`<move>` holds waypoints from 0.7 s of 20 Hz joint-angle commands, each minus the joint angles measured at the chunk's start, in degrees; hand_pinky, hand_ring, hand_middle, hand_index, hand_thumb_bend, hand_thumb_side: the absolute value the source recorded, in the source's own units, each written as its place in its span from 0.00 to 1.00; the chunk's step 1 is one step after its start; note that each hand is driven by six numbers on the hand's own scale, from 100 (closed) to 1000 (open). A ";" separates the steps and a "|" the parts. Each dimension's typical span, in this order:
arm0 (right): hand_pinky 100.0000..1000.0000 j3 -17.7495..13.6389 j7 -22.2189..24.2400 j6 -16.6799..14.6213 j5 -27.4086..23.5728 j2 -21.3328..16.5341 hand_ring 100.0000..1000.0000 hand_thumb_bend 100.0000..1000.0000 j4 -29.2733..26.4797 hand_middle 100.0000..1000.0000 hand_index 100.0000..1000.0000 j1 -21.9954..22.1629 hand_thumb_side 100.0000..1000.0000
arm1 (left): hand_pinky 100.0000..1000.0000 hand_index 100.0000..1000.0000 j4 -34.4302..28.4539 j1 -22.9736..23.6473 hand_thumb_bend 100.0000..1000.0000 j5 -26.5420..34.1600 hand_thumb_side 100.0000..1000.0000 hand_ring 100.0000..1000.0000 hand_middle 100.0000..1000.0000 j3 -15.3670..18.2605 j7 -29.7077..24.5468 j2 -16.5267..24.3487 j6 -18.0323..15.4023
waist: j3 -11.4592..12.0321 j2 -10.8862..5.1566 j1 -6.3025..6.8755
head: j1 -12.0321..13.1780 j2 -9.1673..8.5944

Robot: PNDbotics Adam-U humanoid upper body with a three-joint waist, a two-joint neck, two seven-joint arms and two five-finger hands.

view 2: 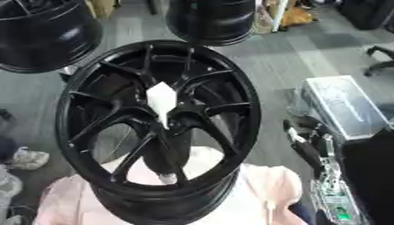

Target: Pull the pin out of the wheel hub.

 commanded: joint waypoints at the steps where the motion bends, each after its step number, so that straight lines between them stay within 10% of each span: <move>1: 0.61 -0.24 -0.07 -0.10 -0.35 -0.48 0.51 0.38 -0.59 0.65 0.80 -0.47 0.28 | 0.69 0.62 -7.63 -0.75 0.20 4.73 0.63 0.56 0.55 1.04 0.42 -2.71 1.05 | 0.13 -0.31 -0.14 | -0.02 -0.12; 14: 0.61 -0.18 0.19 -0.25 -0.51 -0.24 0.51 0.38 -0.45 0.65 0.80 -0.78 0.28 | 0.69 0.60 -12.47 -0.46 0.19 10.58 0.64 0.56 0.54 -0.31 1.69 -5.27 3.28 | -0.09 0.15 -0.91 | -0.23 -0.12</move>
